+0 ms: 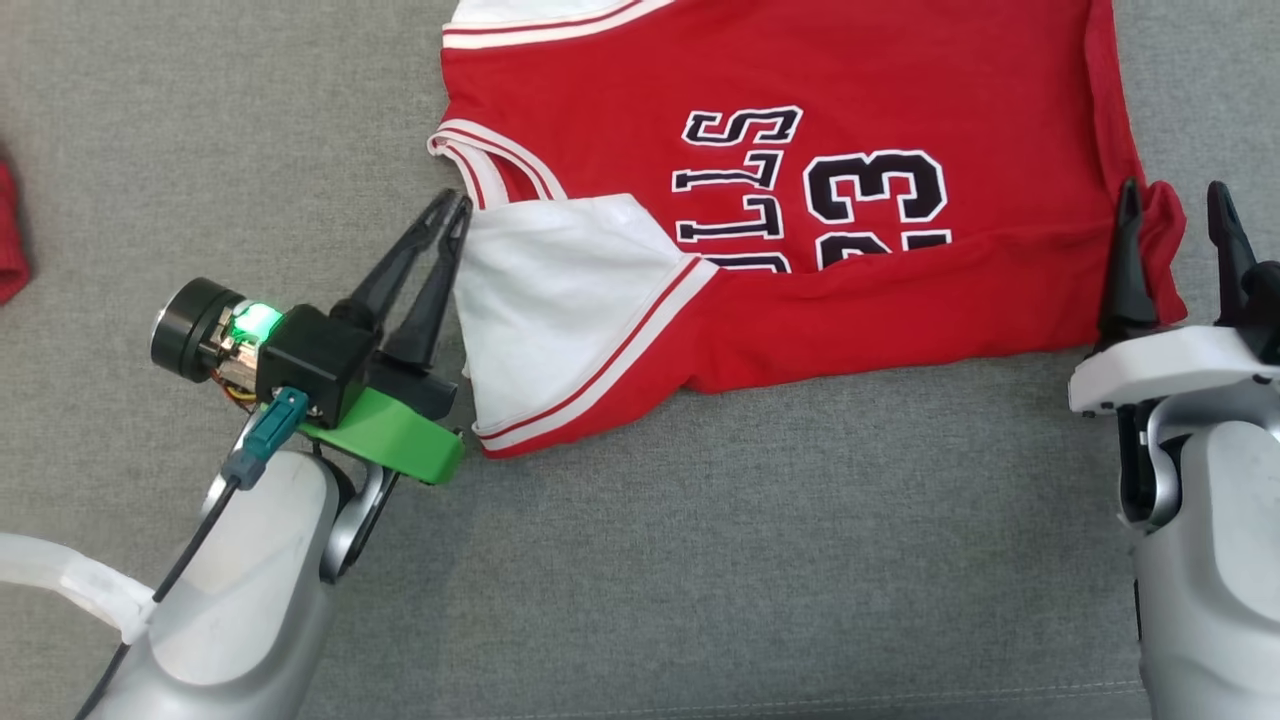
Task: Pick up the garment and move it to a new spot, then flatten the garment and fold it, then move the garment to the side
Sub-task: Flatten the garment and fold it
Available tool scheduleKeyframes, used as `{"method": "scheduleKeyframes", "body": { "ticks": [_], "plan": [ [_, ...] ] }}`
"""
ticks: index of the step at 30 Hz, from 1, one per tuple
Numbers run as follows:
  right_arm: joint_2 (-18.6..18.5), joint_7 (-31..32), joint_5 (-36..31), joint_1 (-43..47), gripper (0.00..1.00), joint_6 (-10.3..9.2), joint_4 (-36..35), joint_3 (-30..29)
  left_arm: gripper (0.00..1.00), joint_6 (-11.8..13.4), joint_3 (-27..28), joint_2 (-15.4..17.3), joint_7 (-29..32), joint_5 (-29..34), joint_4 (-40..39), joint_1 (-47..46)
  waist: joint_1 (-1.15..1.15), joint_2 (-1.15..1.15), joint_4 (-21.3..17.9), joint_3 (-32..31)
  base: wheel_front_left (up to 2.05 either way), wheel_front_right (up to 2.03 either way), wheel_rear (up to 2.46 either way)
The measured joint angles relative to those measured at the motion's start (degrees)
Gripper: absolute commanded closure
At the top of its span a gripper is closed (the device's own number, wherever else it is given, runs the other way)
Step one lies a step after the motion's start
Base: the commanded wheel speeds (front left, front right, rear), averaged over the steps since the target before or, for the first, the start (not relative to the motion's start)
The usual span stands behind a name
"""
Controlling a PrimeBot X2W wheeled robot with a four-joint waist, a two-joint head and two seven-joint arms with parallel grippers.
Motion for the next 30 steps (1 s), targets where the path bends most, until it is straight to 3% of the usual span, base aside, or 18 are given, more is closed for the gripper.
{"method": "scheduleKeyframes", "body": {
  "ticks": [8, 12, 18, 30],
  "plan": [
    [-0.1, 0.0, 0.1, 11.0, 0.00, 0.00, -12.3, 2.5, 0.00, 4.0, 2.6, -2.2, -0.3, -3.8, -2.6, 10.1, 0.00, 0.00, 0.2, -3.2, 0.00, 0.00, 0.00],
    [0.7, 0.0, 1.8, 17.2, 0.00, 0.00, -13.9, 2.3, 0.00, 4.7, 3.1, -4.1, -0.3, -7.5, -2.8, 17.8, 0.00, 0.00, 0.4, -5.3, 0.00, 0.00, 0.00],
    [1.2, 0.0, 2.4, 20.3, 0.00, 0.00, -13.7, 2.0, 0.00, 4.1, 1.8, -5.2, 2.2, -10.6, 1.2, 23.1, 0.00, 0.00, 0.8, -8.1, 0.00, 0.00, 0.00],
    [1.4, 0.0, 2.2, 19.9, 0.00, 0.00, -12.6, 2.6, 0.00, 1.1, -1.4, -6.4, 3.9, -10.8, 6.4, 18.7, 0.00, 0.00, 0.6, -8.0, 0.00, 0.00, 0.00]
  ]
}}
